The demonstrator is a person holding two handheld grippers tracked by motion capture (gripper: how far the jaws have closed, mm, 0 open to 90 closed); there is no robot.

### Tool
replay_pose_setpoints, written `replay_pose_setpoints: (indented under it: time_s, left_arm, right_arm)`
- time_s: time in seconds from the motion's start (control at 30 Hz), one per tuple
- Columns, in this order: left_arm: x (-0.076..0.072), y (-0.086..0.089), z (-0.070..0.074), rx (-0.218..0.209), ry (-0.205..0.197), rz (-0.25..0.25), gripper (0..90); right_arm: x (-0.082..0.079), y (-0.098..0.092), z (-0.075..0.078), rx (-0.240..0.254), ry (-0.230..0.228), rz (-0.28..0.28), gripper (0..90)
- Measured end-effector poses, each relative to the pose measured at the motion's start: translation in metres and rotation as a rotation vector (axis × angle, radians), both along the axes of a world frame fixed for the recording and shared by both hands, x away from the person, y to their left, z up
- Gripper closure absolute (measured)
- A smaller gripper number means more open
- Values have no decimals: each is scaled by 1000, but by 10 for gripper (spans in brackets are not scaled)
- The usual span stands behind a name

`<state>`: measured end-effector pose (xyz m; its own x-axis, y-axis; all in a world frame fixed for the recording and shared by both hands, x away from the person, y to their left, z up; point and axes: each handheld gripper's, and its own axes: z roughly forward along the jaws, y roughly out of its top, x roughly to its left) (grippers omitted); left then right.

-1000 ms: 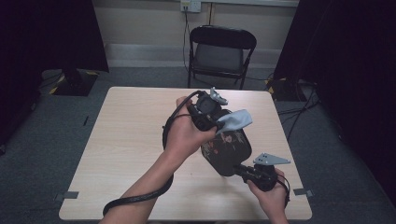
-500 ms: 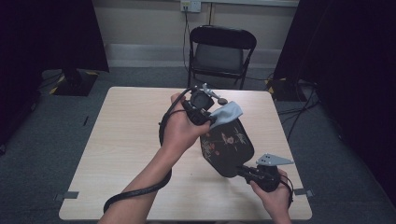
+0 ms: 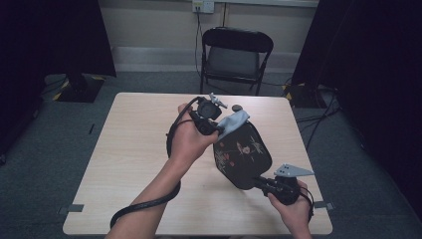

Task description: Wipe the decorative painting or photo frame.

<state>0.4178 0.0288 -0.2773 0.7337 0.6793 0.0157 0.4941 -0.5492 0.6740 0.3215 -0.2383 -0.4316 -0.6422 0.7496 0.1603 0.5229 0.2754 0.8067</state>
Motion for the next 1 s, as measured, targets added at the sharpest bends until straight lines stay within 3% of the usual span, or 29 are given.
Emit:
replay_pose_setpoints:
  time_s: [0.27, 0.57, 1.0]
  left_arm:
    - [3, 4, -15, 11, 18, 17, 789]
    - [8, 14, -37, 14, 66, 54, 789]
    - [7, 20, -59, 32, 88, 73, 787]
  right_arm:
    - [0, 0, 0, -1, -1, -4, 795]
    - [0, 0, 1, -2, -3, -4, 795]
    - [0, 1, 1, 0, -4, -6, 794]
